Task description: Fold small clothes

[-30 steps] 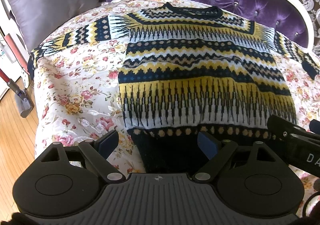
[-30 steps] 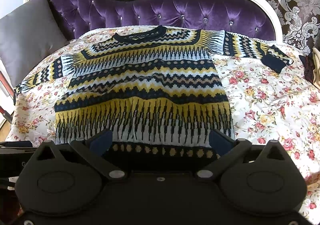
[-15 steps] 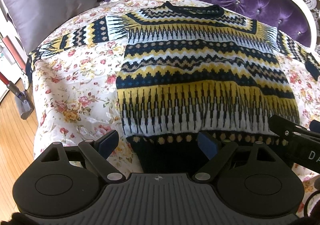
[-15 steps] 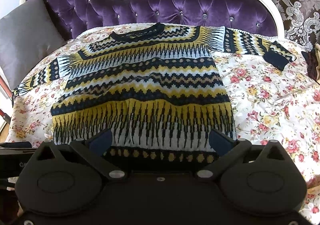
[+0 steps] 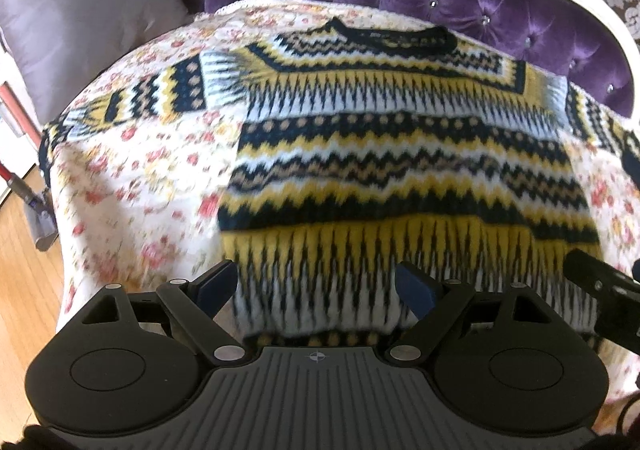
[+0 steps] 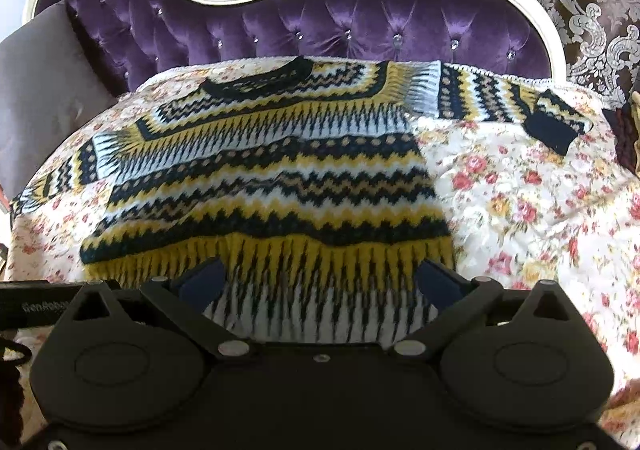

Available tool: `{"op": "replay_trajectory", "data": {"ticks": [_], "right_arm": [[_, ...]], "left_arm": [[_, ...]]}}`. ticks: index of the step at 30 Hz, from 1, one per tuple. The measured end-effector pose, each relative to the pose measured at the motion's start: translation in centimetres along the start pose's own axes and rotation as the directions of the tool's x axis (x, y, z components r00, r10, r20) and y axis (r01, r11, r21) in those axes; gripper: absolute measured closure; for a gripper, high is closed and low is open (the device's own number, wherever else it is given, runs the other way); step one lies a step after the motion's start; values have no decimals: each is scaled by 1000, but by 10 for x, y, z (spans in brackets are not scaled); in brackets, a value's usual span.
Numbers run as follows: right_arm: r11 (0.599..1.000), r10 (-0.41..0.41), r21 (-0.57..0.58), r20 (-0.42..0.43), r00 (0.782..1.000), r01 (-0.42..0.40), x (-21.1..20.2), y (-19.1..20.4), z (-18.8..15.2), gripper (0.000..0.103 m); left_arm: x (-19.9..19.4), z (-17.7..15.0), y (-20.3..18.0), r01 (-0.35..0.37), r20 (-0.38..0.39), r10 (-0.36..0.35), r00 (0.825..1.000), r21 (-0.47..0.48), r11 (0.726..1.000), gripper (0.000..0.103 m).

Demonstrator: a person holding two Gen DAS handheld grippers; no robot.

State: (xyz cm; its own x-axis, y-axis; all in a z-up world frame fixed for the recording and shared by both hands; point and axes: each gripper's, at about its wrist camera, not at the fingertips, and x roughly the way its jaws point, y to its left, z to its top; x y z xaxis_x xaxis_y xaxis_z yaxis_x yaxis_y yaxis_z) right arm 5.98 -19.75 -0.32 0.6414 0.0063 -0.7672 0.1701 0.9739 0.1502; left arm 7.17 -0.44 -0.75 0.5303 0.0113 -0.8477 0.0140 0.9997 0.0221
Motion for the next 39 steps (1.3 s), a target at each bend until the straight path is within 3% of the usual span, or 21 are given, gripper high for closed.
{"op": "replay_trajectory", "data": {"ticks": [6, 13, 19, 26, 29, 32, 33, 35, 39], "right_arm": [[992, -103, -59, 78, 992, 108, 15, -30, 21, 1], [967, -246, -45, 116, 962, 253, 43, -89, 47, 1], [958, -280, -27, 120, 952, 285, 62, -115, 58, 1], [936, -324, -97, 138, 936, 339, 80, -128, 63, 4], [924, -338, -136, 151, 929, 358, 89, -133, 63, 14], [909, -356, -163, 176, 918, 384, 96, -142, 62, 15], [902, -364, -173, 186, 913, 395, 97, -145, 62, 17], [889, -380, -191, 199, 904, 416, 101, -151, 61, 22], [872, -406, -211, 193, 893, 442, 113, -169, 63, 29]], "left_arm": [[20, 33, -13, 22, 69, -23, 997, 11, 1000, 17], [58, 71, -32, 10, 55, -12, 998, 28, 1000, 18], [88, 91, -41, -9, 33, 8, 999, 38, 999, 18], [115, 111, -54, -13, 50, 10, 999, 57, 998, 18], [128, 115, -59, 13, 68, -17, 998, 65, 998, 18], [148, 113, -64, 65, 36, -69, 997, 99, 993, 17], [153, 112, -65, 77, 36, -82, 996, 111, 991, 13], [153, 104, -65, 76, 113, -92, 989, 133, 988, 13], [157, 93, -62, 70, 202, -96, 975, 132, 989, 2]]}}
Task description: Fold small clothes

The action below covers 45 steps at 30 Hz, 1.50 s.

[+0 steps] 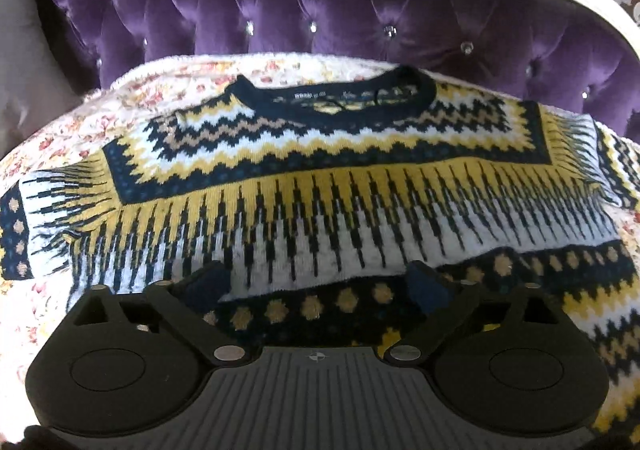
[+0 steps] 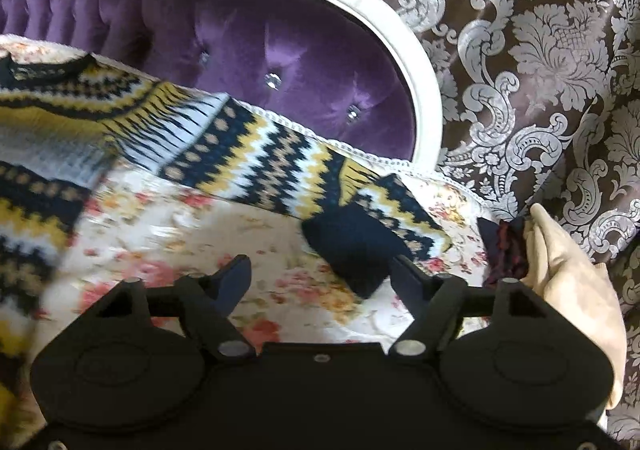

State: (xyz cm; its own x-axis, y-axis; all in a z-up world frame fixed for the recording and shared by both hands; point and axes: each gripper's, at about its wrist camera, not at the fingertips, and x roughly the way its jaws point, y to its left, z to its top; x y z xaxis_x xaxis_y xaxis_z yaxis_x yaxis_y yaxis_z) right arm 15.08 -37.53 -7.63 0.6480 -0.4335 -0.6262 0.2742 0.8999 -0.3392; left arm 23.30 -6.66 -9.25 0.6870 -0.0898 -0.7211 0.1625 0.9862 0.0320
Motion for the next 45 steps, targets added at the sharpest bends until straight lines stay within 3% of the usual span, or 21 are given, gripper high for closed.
{"op": "replay_trajectory", "data": {"ticks": [2, 5, 9, 12, 17, 22, 24, 26, 28, 30, 31, 38, 45], "right_arm": [[1000, -12, -11, -5, 1000, 12, 10, -4, -1, 33], [1000, -27, -17, -18, 999, 27, 23, -9, -2, 33], [999, 16, 36, 14, 1000, -17, 31, -18, -7, 33], [997, 20, 77, 27, 999, -22, 35, -21, -10, 27], [997, -39, 73, 10, 999, 38, 39, -21, -8, 1], [997, -21, 77, 10, 1000, 20, 41, -26, -8, 4], [997, 12, 76, 18, 1000, -13, 40, -28, -8, 15], [996, 58, 68, 30, 998, -60, 40, -29, -8, 38], [996, 68, 50, 27, 997, -69, 42, -28, -6, 49], [996, 85, 29, 14, 996, -85, 44, -29, -3, 82], [996, 89, 31, 4, 996, -89, 45, -31, -2, 93], [952, 184, 250, 5, 983, -180, 30, -84, 3, 93], [863, 279, 432, 23, 960, -261, 23, -129, 32, 93]], "left_arm": [[1, -6, 0, -11, 53, 12, 999, -10, 1000, 1], [1, -6, -2, -27, 71, 27, 997, -3, 1000, 1], [0, -9, -3, -38, 101, 39, 994, -7, 999, 0], [0, -11, -3, -41, 111, 42, 993, -12, 999, 0], [1, -13, -5, -48, 117, 49, 992, -9, 999, 0], [1, -12, -5, -51, 119, 51, 992, -6, 999, 0], [1, -12, -5, -50, 119, 50, 992, -7, 999, 0], [1, -12, -5, -51, 118, 51, 992, -6, 999, 0], [1, -12, -5, -50, 119, 50, 992, -8, 999, 0], [1, -12, -5, -49, 120, 49, 992, -7, 999, 0], [1, -12, -5, -48, 121, 49, 992, -8, 999, 0], [1, -12, -4, -45, 121, 46, 992, -11, 999, 0], [1, -12, -5, -43, 121, 44, 992, -13, 999, 0]]}}
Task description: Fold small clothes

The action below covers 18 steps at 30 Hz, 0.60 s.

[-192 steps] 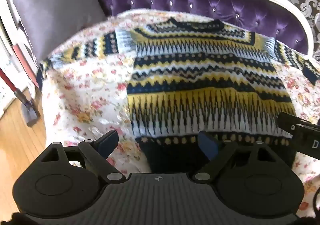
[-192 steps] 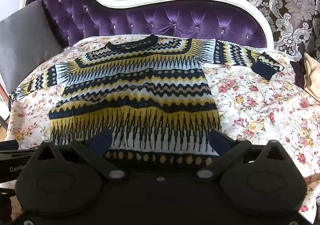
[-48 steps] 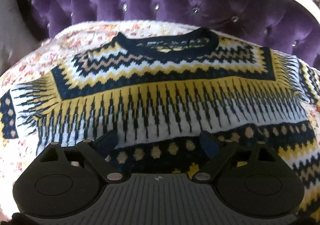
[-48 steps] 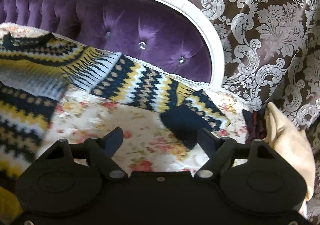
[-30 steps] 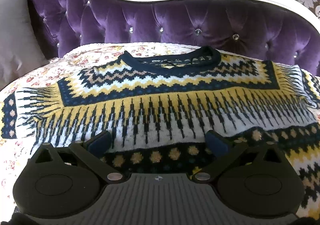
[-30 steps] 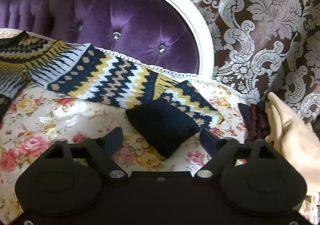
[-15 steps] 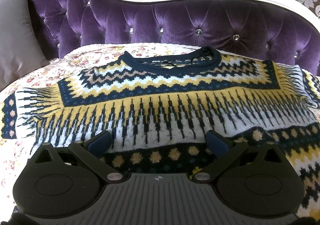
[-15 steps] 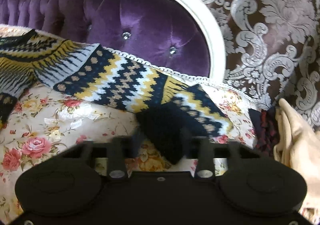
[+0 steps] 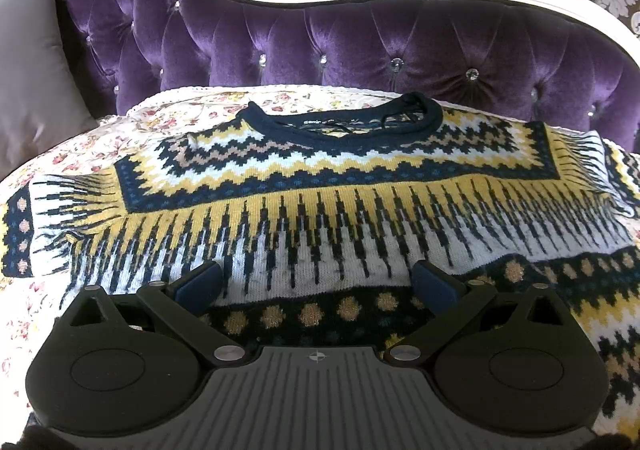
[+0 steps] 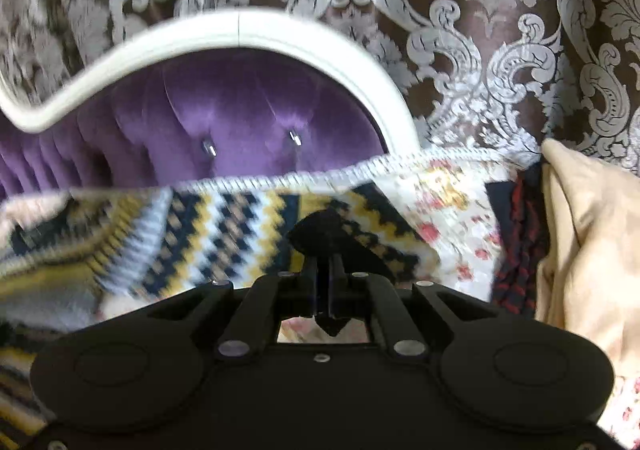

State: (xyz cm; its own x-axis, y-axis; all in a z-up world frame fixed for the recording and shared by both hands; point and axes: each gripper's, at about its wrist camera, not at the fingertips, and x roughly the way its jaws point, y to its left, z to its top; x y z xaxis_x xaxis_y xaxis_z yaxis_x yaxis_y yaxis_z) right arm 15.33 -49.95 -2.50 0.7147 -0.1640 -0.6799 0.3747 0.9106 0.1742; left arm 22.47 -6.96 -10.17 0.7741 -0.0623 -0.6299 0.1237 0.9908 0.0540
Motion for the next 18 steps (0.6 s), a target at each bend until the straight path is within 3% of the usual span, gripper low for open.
{"op": "replay_trajectory", "data": {"ticks": [5, 11, 15, 18], "right_arm": [[998, 58, 31, 2, 998, -58, -12, 27, 42, 93], [978, 205, -27, 1, 979, -205, -21, 123, 84, 93], [930, 367, -26, -40, 930, -368, -10, 201, 94, 93], [867, 495, -6, -99, 863, -498, 7, 267, 88, 93]], "left_arm": [[-1, 2, 4, 31, -16, -31, 999, -8, 999, 2], [-14, 12, 19, 90, -22, -89, 996, 53, 995, 9], [-31, 20, 42, 60, 27, -62, 998, 56, 997, 9], [-37, 27, 65, 45, 37, -46, 998, 18, 999, 9]]}}
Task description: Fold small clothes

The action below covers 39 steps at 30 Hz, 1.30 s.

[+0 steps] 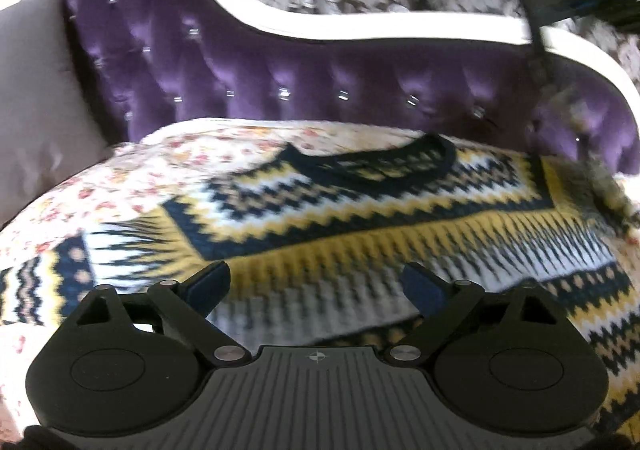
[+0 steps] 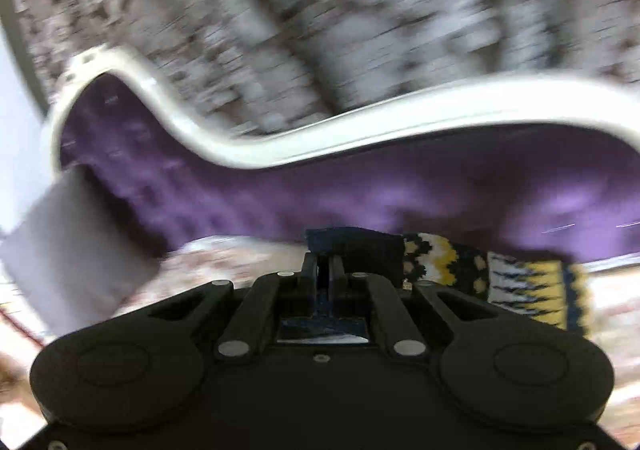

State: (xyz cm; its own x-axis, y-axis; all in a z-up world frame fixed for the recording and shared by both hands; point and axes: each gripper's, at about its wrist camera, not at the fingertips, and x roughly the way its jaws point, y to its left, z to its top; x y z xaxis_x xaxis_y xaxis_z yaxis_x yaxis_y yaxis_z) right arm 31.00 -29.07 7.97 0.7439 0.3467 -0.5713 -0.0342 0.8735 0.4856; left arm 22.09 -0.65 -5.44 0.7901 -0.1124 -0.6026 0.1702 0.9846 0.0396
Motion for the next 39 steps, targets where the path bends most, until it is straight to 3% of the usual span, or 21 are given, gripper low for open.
{"op": "replay_trajectory", "data": {"ticks": [4, 8, 13, 16, 18, 19, 20, 24, 28, 32, 39], "right_arm": [[993, 118, -18, -94, 989, -120, 68, 56, -20, 93], [979, 187, -42, -175, 967, -197, 121, 98, -51, 93], [975, 209, -16, -254, 945, -220, 168, 110, -77, 92], [969, 234, -8, -299, 925, -247, 184, 110, -87, 80], [966, 247, 0, -309, 918, -260, 181, 109, -92, 63], [965, 251, 3, -299, 921, -262, 178, 108, -92, 44], [965, 251, 1, -277, 928, -261, 171, 105, -90, 37], [969, 235, -26, -220, 947, -247, 132, 85, -83, 37], [988, 142, -37, -211, 967, -153, 90, 45, -94, 37], [998, 3, -57, -228, 974, -16, 52, 3, -126, 37], [991, -132, -51, -219, 967, 124, -14, -38, -195, 37]], "left_arm": [[2, 1, 27, -22, -7, 22, 1000, -32, 999, 9], [13, -4, 49, -36, -72, 26, 997, -141, 989, 9], [21, -10, 52, -16, -129, -5, 992, -165, 986, 9], [22, -12, 48, -21, -133, 1, 991, -150, 988, 9], [20, -13, 45, -23, -131, 5, 991, -136, 990, 9], [20, -13, 45, -20, -130, 3, 992, -133, 991, 9], [20, -13, 44, -18, -127, 2, 992, -129, 992, 9], [20, -14, 40, 0, -120, -14, 993, -118, 993, 9], [19, -16, 28, 29, -131, -41, 991, -90, 996, 9], [16, -25, 10, 19, -134, -17, 991, 8, 1000, 9], [-5, -39, 1, 28, -159, -24, 987, 22, 999, 9]]}}
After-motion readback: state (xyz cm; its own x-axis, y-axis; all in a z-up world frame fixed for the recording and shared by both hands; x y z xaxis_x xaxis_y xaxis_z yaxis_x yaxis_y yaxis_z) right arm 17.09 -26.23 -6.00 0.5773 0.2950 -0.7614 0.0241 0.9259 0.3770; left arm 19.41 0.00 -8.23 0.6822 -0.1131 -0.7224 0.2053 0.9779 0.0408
